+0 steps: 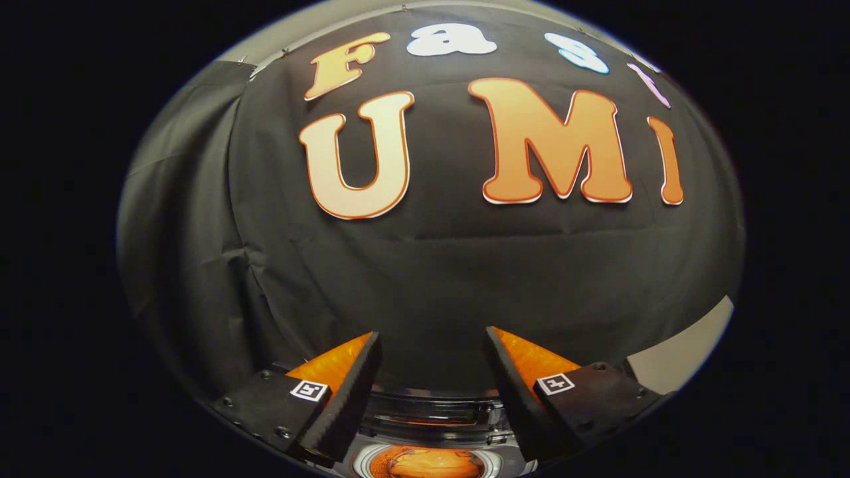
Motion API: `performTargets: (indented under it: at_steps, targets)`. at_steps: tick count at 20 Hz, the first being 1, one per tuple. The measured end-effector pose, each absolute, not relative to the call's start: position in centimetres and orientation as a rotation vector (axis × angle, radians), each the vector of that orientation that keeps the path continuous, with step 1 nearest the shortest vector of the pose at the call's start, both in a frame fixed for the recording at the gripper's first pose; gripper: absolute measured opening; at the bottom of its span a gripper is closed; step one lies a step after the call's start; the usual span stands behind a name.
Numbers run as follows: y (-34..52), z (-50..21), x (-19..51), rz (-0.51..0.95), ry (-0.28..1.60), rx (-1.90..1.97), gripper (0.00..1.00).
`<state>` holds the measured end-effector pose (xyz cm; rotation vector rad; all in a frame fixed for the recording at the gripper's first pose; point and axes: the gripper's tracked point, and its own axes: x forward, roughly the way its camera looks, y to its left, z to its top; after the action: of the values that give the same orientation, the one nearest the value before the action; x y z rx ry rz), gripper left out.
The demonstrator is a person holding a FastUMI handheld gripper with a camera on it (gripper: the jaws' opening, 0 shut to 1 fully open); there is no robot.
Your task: Put the clothes into the washing machine and then close the washing machine lid.
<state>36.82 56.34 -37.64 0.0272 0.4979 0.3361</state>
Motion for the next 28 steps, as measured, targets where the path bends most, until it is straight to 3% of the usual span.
performTargets:
  at_steps: [10, 17, 28]
  targets:
    - [55.6, -46.0, 39.2, 0.277, 0.627, -0.032, 0.99]
    - [55.4, -44.8, 39.0, 0.321, 0.475, -0.023, 0.98]
    - [54.9, -44.0, 35.8, 0.323, 0.475, -0.013, 0.98]
